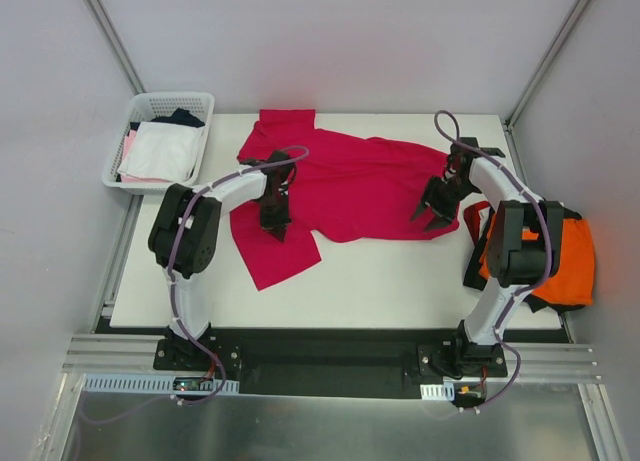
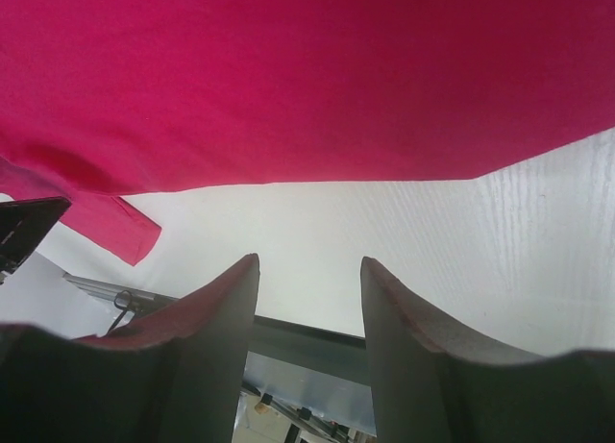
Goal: Fold and stack the t-shirts
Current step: Flatten the tshirt out
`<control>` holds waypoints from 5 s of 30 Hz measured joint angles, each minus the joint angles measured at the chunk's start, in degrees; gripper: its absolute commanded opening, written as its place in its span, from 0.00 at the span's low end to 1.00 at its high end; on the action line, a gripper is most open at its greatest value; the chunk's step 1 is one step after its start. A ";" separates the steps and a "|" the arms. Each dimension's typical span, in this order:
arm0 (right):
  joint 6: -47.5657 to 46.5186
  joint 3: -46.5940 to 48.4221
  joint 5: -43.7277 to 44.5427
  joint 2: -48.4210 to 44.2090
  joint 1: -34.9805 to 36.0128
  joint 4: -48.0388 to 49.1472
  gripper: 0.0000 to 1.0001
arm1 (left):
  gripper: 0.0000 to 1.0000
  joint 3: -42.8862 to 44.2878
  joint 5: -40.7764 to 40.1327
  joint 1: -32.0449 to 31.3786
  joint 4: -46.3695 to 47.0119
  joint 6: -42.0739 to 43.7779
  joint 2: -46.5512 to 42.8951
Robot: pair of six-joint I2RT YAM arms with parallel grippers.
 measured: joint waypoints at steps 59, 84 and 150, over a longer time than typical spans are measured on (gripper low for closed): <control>-1.81 -8.87 11.23 -4.31 -14.16 6.08 0.57 | 0.04 -2.19 2.08 -0.35 -7.10 3.19 -15.17; 3.48 -19.58 5.55 -7.89 -4.46 10.82 0.56 | 0.05 -1.57 2.03 -0.35 -8.20 2.25 -16.31; 2.69 17.22 2.78 19.89 -2.27 8.26 0.26 | 0.07 -3.04 5.09 -0.35 -5.40 0.04 -14.93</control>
